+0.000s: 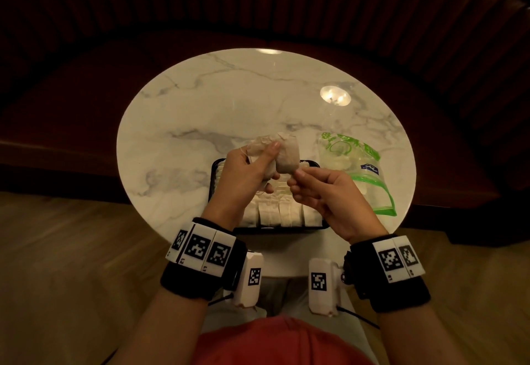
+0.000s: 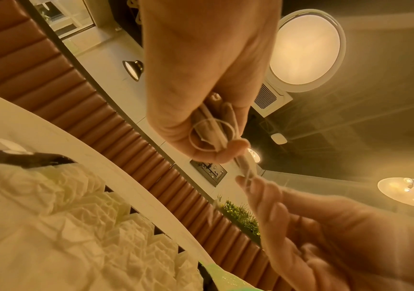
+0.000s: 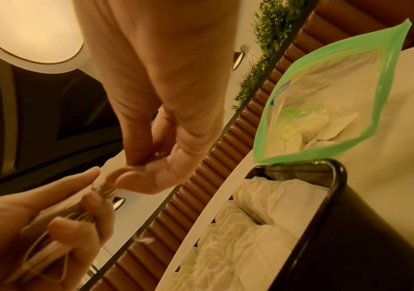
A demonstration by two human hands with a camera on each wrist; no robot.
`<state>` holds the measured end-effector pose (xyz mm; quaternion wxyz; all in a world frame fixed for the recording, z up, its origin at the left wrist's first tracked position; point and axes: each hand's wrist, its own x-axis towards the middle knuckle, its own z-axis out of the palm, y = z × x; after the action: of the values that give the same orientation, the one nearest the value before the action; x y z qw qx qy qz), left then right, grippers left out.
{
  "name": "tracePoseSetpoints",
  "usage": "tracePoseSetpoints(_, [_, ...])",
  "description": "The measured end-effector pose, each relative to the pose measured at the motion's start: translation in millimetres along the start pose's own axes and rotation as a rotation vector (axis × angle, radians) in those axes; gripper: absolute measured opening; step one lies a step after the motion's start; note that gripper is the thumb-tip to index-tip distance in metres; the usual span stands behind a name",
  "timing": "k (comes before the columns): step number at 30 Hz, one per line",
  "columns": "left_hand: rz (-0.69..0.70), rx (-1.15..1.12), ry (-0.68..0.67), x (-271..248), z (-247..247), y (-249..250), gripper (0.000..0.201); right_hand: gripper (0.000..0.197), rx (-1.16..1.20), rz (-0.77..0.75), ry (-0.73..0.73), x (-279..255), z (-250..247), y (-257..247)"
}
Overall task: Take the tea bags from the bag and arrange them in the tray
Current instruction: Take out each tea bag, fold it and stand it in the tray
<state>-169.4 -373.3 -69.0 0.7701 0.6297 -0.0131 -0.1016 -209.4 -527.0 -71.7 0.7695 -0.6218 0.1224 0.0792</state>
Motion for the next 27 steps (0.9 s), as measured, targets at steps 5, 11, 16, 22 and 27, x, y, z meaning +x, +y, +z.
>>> tracePoseSetpoints(5, [-0.029, 0.016, 0.050, 3, -6, 0, 0.014, 0.016, -0.083, 0.028, 0.016, -2, -8, -6])
tracePoseSetpoints(11, [-0.059, 0.008, 0.055, 3, -8, 1, 0.015, 0.017, -0.218, 0.063, 0.074, -1, -16, -17])
tracePoseSetpoints(16, [-0.029, 0.099, -0.020, 1, -12, -1, 0.013, 0.018, -0.208, 0.000, 0.177, 0, -20, -28])
tracePoseSetpoints(22, [-0.011, 0.270, -0.138, -2, -11, -3, 0.026, 0.015, -0.202, -0.148, 0.264, 2, -22, -46])
tracePoseSetpoints(27, [-0.018, 0.350, -0.019, 2, -5, -8, 0.024, 0.015, -0.277, -0.231, 0.201, -7, -14, -52])
